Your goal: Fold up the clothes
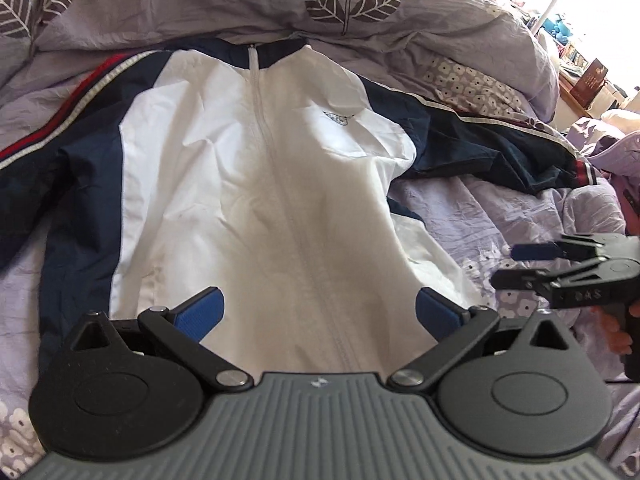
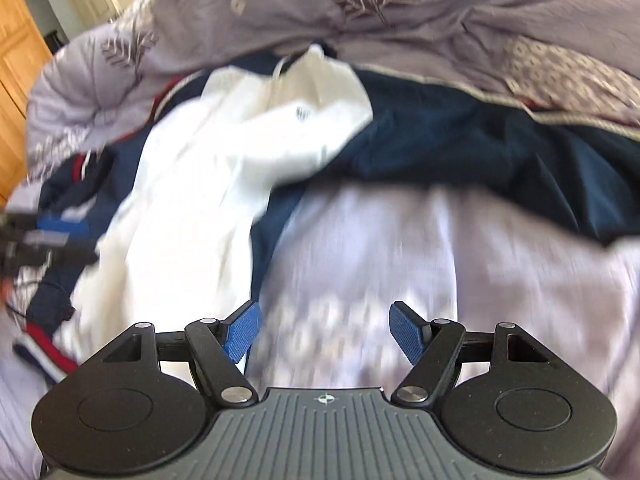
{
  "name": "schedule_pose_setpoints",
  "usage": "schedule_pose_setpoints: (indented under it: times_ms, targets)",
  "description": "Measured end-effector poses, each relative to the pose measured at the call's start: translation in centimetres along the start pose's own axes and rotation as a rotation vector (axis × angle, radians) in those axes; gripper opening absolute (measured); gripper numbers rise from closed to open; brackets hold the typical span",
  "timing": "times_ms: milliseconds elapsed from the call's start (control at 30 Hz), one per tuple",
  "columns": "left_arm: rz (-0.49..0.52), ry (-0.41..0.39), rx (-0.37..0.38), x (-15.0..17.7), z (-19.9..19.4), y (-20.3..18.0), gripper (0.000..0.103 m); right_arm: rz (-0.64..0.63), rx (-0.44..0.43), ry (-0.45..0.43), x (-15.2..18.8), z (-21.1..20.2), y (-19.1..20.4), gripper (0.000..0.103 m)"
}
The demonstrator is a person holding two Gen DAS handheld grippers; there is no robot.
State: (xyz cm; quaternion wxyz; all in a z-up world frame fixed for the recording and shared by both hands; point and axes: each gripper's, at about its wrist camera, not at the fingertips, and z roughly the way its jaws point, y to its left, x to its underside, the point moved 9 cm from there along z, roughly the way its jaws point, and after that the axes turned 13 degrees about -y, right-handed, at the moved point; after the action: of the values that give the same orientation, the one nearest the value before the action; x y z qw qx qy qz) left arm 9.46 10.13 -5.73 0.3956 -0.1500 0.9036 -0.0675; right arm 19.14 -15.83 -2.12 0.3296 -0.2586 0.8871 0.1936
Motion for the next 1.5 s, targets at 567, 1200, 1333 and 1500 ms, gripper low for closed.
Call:
schedule_pose_setpoints:
  times_ms: [567,1200,1333,1500]
  targets:
    - [0.072,0.047,-0.481,7.0,-4.8,11.7,0.102,0.217,-0.002,0.083,7.2,-0.4,3.4,0.051]
    - [0.209,0.103,-0.436,8.7,-2.8,9.8,0.102,0.102,0.162,0.417,12.6,-5.4,0.4,0.033]
    - [0.189,0.099,-0.434,8.5,-3.1,10.0,0.102,0.004,0.224,0.469,10.1,-8.9,-0.5,0.066]
    - [0.193,0.077,-0.434,8.0,-3.7,9.6,0.102,-0.153,0.324,0.375,3.7,-12.4,-0.7,0.068]
